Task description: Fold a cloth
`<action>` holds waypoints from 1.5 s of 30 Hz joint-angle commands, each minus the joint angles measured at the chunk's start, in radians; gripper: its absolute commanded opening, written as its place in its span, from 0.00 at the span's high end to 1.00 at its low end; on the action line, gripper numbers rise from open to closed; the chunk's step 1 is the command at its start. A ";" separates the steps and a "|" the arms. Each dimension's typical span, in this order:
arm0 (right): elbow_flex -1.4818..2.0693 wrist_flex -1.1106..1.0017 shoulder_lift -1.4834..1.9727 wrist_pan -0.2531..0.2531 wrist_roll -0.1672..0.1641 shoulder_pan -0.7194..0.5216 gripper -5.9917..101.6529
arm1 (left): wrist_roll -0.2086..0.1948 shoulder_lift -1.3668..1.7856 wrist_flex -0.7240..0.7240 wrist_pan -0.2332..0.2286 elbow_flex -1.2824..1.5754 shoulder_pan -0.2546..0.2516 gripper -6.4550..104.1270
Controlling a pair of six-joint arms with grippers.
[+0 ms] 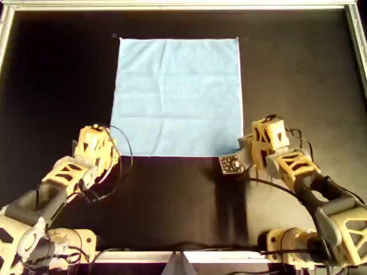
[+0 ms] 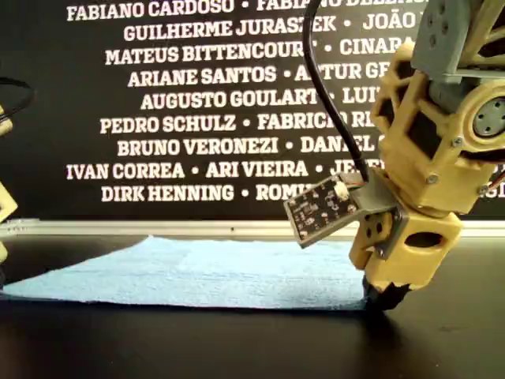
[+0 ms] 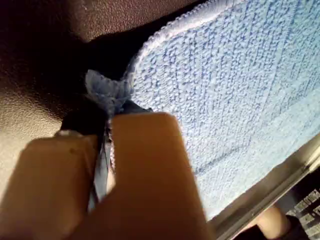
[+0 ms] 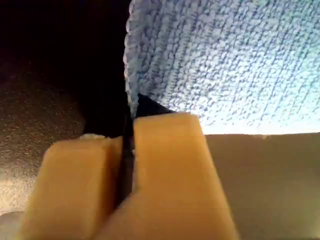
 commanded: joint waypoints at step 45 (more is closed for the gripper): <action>0.301 -0.144 0.597 0.023 -0.015 -0.014 0.93 | 0.176 0.741 -0.081 0.011 0.339 -0.006 0.94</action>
